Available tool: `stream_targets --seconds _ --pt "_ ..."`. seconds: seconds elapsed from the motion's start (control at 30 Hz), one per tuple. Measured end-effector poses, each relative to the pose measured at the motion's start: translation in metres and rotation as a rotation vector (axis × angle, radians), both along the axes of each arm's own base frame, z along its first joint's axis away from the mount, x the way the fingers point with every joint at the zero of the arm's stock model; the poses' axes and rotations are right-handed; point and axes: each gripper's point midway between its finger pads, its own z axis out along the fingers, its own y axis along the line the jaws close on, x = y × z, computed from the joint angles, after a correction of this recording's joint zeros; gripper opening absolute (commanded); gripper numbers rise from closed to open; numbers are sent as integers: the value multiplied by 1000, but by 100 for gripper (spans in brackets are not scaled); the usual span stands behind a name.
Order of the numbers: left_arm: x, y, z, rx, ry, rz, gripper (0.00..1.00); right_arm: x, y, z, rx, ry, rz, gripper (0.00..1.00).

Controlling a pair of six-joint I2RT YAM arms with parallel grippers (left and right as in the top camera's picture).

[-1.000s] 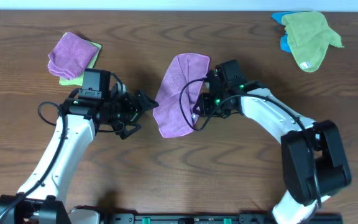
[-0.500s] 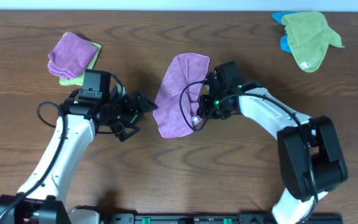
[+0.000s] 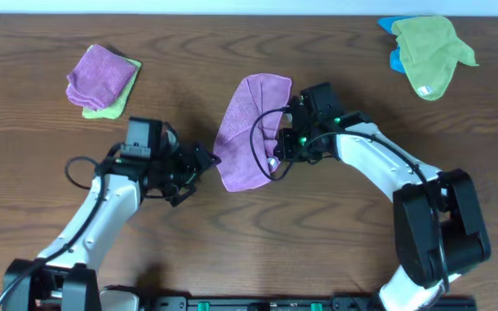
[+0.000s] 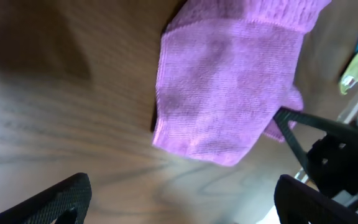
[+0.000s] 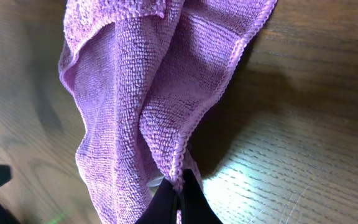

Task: Fold the cloth
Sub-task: 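Grasp the purple cloth's left corner with the left gripper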

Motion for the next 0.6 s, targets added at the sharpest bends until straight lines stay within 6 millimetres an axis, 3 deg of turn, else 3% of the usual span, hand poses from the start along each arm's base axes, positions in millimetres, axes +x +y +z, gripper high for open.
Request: stream_targets --seconds 0.6 --pt "3 -16 -25 -63 -40 59 95 0 1 0 5 7 -8 1"
